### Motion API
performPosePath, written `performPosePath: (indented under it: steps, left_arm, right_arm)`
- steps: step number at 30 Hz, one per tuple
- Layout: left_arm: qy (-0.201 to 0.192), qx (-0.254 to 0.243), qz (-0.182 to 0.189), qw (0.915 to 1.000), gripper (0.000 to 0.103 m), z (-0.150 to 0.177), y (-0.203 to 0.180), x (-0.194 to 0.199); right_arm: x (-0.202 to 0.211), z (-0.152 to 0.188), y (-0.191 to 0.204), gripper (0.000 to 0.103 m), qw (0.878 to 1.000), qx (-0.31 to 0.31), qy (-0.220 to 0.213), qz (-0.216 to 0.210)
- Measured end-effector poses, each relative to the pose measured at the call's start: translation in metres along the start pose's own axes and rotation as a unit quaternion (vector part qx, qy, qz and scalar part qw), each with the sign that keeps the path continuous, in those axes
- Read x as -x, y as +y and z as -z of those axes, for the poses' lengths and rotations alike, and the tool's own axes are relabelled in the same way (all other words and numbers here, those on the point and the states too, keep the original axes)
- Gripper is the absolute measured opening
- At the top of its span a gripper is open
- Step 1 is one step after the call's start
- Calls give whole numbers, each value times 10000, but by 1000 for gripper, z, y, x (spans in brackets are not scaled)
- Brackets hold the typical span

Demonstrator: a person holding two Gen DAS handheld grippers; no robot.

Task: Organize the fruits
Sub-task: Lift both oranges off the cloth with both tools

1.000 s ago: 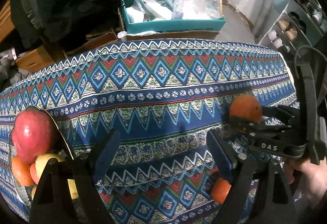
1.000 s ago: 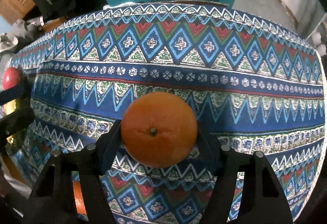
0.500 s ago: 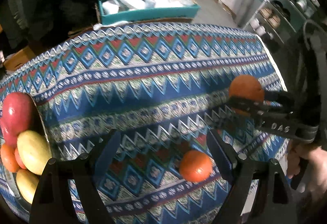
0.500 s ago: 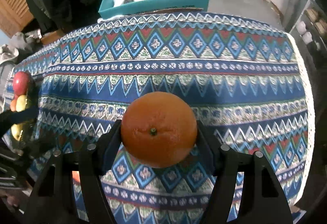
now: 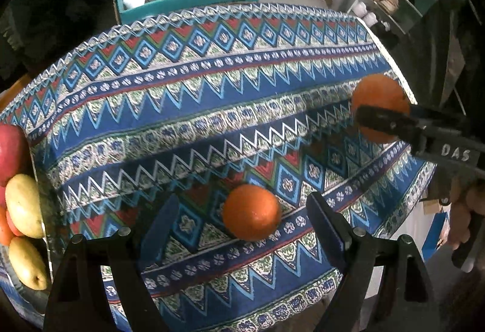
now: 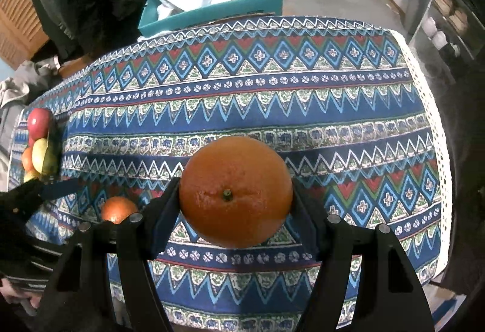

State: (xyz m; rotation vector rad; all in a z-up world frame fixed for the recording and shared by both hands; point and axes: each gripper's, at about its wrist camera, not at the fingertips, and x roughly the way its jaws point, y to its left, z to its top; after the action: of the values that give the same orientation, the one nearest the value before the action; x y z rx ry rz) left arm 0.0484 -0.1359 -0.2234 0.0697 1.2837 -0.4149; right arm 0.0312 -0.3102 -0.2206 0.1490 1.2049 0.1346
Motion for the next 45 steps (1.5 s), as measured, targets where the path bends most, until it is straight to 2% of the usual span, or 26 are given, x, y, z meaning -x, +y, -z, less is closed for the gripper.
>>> performPosePath:
  steps: [13,15,18,21,26,30,45]
  left_arm:
    - [318,-66,-16,9995,86,10,0,-33]
    - [388,-97,-3,9992,74,12,-2,-37]
    - [486,-219,-24,9986,61,14,-7,-42]
    - [408,-352,40,9985,49,16,-14,-41]
    - [267,-489,-165,9983,48,16,-20,-39]
    - [122,-425,-148,9989,48,9,-15,-28]
    - [-800,-352,-183,9960,48,-8,-5,48]
  right_arm:
    - [-2,0,-3,69,9999,-55,-2,-120]
    - [-3,-1,-4,69,9999,-66,-1,-122]
    - [-4,-2,-4,69,9999,-80,3,-132]
    - [-4,-2,-3,69,9999,-57,2,-140]
    - [-3,-3,3,69,9999,46,-33,-100]
    - [2,-5,8,69,9998,121,-123,-81]
    - [47,-18,28,69,9962,340,-787,-162]
